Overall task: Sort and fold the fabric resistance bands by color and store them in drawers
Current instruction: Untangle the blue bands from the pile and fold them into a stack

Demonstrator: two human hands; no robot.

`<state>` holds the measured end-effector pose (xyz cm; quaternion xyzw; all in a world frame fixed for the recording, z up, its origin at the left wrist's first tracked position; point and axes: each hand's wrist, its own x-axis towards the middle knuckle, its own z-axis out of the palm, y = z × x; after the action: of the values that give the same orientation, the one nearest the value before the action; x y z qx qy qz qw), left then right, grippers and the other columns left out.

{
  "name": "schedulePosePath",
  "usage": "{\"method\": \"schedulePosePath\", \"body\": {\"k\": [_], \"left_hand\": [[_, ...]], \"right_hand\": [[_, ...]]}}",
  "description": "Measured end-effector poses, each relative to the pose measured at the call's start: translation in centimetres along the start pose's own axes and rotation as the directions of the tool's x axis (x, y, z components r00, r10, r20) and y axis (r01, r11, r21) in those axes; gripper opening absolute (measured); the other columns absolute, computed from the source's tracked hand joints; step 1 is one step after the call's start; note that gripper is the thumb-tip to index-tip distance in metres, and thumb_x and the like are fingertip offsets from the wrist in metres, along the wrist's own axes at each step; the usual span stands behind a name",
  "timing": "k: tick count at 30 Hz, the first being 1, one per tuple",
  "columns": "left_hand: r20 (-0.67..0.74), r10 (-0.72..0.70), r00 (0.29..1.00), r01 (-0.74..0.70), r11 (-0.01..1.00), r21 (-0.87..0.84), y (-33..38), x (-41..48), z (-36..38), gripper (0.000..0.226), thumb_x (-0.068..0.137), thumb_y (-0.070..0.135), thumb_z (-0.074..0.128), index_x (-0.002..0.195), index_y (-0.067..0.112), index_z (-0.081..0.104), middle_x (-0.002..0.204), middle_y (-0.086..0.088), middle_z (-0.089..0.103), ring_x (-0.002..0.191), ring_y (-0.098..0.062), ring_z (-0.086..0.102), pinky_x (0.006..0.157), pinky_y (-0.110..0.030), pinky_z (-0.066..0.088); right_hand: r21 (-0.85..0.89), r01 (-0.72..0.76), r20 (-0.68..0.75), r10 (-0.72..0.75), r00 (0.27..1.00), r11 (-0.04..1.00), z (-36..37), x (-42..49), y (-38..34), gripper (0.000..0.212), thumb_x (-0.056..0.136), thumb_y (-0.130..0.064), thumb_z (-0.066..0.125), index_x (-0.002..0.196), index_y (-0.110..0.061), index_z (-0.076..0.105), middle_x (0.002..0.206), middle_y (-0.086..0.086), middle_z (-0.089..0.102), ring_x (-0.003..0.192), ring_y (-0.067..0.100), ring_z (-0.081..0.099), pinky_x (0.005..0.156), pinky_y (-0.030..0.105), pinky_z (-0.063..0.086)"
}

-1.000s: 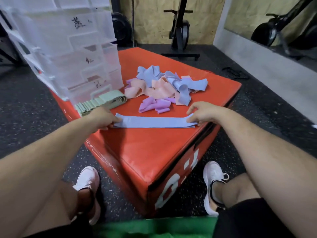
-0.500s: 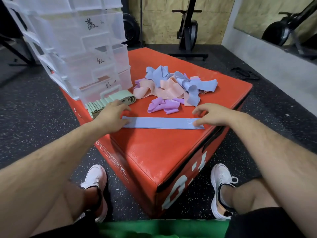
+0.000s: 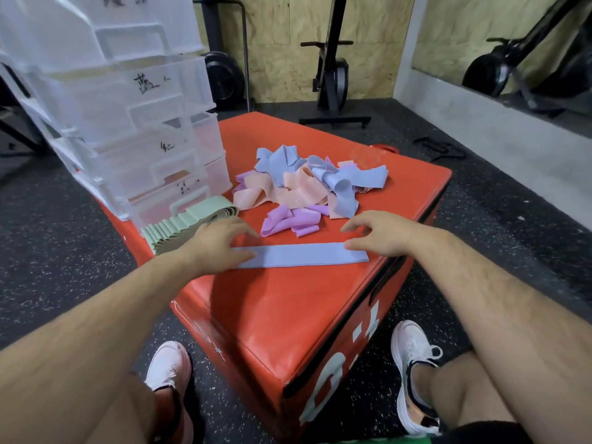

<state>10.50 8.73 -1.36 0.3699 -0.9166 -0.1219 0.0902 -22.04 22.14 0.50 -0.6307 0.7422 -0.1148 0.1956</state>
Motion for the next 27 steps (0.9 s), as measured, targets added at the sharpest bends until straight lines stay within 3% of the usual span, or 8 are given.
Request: {"method": "schedulePosePath", "body": {"k": [5, 7, 11, 14, 17, 21, 23, 27], "left_hand": [[-0.067, 0.06, 0.996, -0.067, 0.992, -0.107, 5.5, 5.1, 1.1, 0.064, 0.066, 0.068, 0.045, 0.111, 0.03, 0.069, 0.11, 0.01, 0.062, 0.106, -0.014, 0.057, 0.094, -0.037, 0.046], [-0.067, 0.068, 0.995, -0.077, 0.986, -0.146, 7.6, 7.1, 1.4, 0.054, 0.07, 0.061, 0.056, 0.111, 0.028, 0.068, 0.113, 0.009, 0.063, 0.108, -0.014, 0.057, 0.093, -0.034, 0.046], [-0.11, 0.089, 0.99, -0.103, 0.986, -0.133, 10.0, 10.2, 1.9, 0.037, 0.077, 0.034, 0.063, 0.112, 0.022, 0.068, 0.114, 0.002, 0.063, 0.111, -0.021, 0.056, 0.091, -0.036, 0.046], [-0.085, 0.052, 0.995, -0.065, 0.985, -0.161, 10.1, 11.3, 2.1, 0.036, 0.083, 0.028, 0.063, 0.118, 0.023, 0.065, 0.117, 0.004, 0.059, 0.116, -0.018, 0.052, 0.096, -0.037, 0.044], [-0.022, 0.064, 0.998, -0.065, 0.994, -0.085, 9.3, 11.3, 2.1, 0.035, 0.078, 0.037, 0.053, 0.105, 0.019, 0.066, 0.099, 0.009, 0.046, 0.112, -0.024, 0.053, 0.091, -0.036, 0.042], [-0.07, -0.01, 0.997, -0.005, 0.978, -0.207, 9.6, 10.6, 1.5, 0.038, 0.084, 0.022, 0.057, 0.121, 0.022, 0.063, 0.116, 0.004, 0.054, 0.118, -0.019, 0.049, 0.099, -0.032, 0.041], [-0.099, -0.006, 0.995, -0.019, 0.966, -0.258, 9.9, 10.4, 1.4, 0.04, 0.086, 0.018, 0.058, 0.126, 0.022, 0.061, 0.127, 0.004, 0.056, 0.116, -0.015, 0.05, 0.093, -0.026, 0.04], [-0.155, -0.023, 0.988, -0.035, 0.931, -0.363, 10.6, 10.1, 1.0, 0.038, 0.091, 0.021, 0.061, 0.13, 0.024, 0.059, 0.134, 0.008, 0.056, 0.112, -0.01, 0.056, 0.087, -0.019, 0.038]], "right_hand": [[0.014, -0.037, -0.109, 0.039, 0.993, 0.999, -0.9, 2.5, 0.0, 0.038, 0.091, -0.037, 0.068, 0.127, -0.029, 0.064, 0.132, -0.002, 0.058, 0.104, 0.011, 0.053, 0.091, 0.025, 0.04], [0.029, -0.027, -0.182, 0.032, 0.983, 0.999, -1.3, 3.7, -0.3, 0.032, 0.093, -0.032, 0.063, 0.124, -0.031, 0.065, 0.132, 0.004, 0.051, 0.105, 0.017, 0.055, 0.092, 0.028, 0.042], [0.055, -0.029, -0.272, 0.043, 0.961, 0.998, -1.5, 5.8, -1.4, 0.036, 0.092, -0.016, 0.057, 0.126, -0.027, 0.065, 0.154, 0.004, 0.03, 0.135, 0.027, 0.039, 0.109, 0.03, 0.032], [0.024, -0.066, -0.245, 0.07, 0.967, 0.998, -1.3, 7.2, -2.1, 0.039, 0.096, -0.021, 0.053, 0.134, -0.025, 0.06, 0.162, 0.0, 0.023, 0.143, 0.032, 0.027, 0.114, 0.033, 0.023], [-0.012, -0.09, -0.207, 0.086, 0.975, 0.996, -1.3, 7.8, -2.0, 0.043, 0.096, -0.02, 0.051, 0.139, -0.016, 0.055, 0.159, 0.004, 0.03, 0.142, 0.034, 0.033, 0.114, 0.035, 0.024], [0.069, -0.11, -0.232, 0.123, 0.965, 0.992, -2.0, 7.2, -1.8, 0.04, 0.092, -0.008, 0.053, 0.132, -0.003, 0.057, 0.143, 0.014, 0.048, 0.132, 0.035, 0.045, 0.108, 0.041, 0.038], [0.16, -0.1, -0.295, 0.144, 0.945, 0.982, -2.7, 6.9, -1.9, 0.037, 0.094, -0.007, 0.05, 0.129, -0.001, 0.059, 0.142, 0.014, 0.052, 0.129, 0.033, 0.05, 0.105, 0.037, 0.04], [0.289, -0.006, -0.417, 0.132, 0.899, 0.957, -4.5, 5.8, -2.5, 0.038, 0.098, -0.011, 0.05, 0.134, -0.014, 0.062, 0.143, 0.0, 0.055, 0.127, 0.016, 0.053, 0.091, 0.015, 0.033]]}}
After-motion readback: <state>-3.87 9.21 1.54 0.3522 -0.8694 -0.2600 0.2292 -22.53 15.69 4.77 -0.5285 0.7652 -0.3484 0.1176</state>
